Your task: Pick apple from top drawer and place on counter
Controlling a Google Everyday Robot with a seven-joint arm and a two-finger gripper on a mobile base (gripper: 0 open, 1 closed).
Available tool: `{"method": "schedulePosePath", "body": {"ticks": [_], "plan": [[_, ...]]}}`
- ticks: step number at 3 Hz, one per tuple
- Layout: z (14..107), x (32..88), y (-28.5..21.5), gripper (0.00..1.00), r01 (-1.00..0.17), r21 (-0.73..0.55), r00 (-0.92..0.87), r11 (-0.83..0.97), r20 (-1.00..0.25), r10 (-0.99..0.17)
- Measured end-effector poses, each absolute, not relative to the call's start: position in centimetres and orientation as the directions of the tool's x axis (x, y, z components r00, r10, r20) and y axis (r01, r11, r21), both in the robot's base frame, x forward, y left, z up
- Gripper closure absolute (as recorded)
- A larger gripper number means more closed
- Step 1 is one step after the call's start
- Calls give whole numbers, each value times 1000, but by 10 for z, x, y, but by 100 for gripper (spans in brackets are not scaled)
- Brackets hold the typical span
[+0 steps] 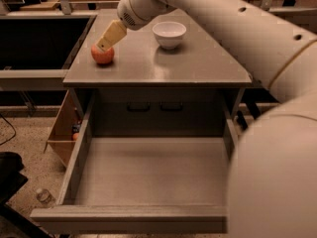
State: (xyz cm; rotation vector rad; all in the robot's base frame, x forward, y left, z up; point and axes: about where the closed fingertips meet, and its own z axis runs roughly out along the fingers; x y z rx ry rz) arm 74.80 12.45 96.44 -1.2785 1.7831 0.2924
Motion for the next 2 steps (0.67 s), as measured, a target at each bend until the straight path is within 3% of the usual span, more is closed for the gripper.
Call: {"method": "schedulePosePath", "body": {"ticks": [2], "plan": [[1042,642,25,0,-712,-397,-4,579,-822,-569]]}}
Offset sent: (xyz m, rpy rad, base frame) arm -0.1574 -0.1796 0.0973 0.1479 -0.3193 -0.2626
